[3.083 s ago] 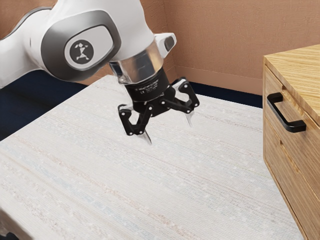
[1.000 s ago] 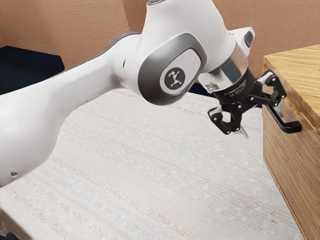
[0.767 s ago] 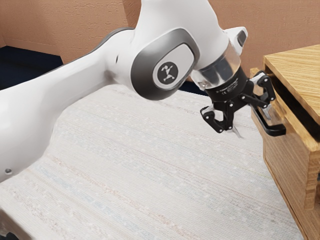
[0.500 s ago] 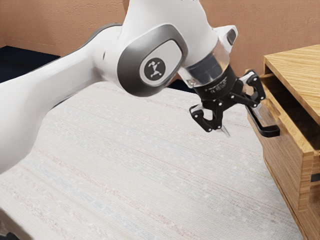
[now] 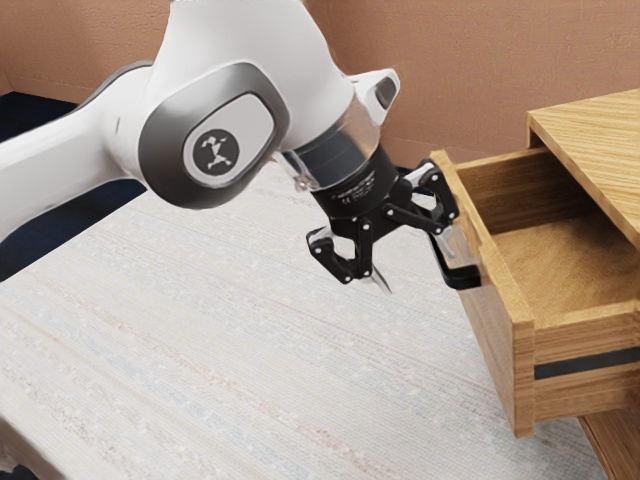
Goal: Pull the drawer handle with one arm to open the drawer
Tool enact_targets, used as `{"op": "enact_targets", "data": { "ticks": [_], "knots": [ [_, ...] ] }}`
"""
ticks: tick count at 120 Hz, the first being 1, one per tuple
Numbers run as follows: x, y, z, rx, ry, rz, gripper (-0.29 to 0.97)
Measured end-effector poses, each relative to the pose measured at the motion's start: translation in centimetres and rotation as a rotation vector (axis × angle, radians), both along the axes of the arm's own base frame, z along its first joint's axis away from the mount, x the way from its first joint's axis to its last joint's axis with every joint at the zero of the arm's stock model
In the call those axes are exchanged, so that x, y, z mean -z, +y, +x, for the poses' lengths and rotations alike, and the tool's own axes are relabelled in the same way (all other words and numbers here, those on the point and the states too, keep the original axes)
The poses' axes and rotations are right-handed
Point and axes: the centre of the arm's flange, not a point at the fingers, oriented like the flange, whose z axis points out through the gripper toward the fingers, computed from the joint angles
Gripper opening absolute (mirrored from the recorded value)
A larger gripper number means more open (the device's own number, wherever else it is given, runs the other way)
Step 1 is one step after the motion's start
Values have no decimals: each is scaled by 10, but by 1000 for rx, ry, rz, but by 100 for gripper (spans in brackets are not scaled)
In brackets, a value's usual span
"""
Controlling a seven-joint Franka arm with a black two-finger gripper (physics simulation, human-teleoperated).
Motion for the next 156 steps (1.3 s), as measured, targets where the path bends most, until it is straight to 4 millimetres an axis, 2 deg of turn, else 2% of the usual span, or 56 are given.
{"op": "enact_targets", "data": {
  "ticks": [32,50,74,86,106,116,134,144,156],
  "knots": [
    [5,22,-23,-5,16,0,45],
    [7,45,-39,-13,21,-5,45],
    [15,66,-55,-5,27,-8,45],
    [11,78,-68,1,13,-17,45],
    [1,110,-91,-1,-18,-42,45],
    [-11,123,-103,3,-52,-48,45],
    [-55,135,-121,14,-149,-65,50],
    [-77,140,-126,13,-193,-73,56],
    [-96,136,-133,21,-240,-63,60]
  ]
}}
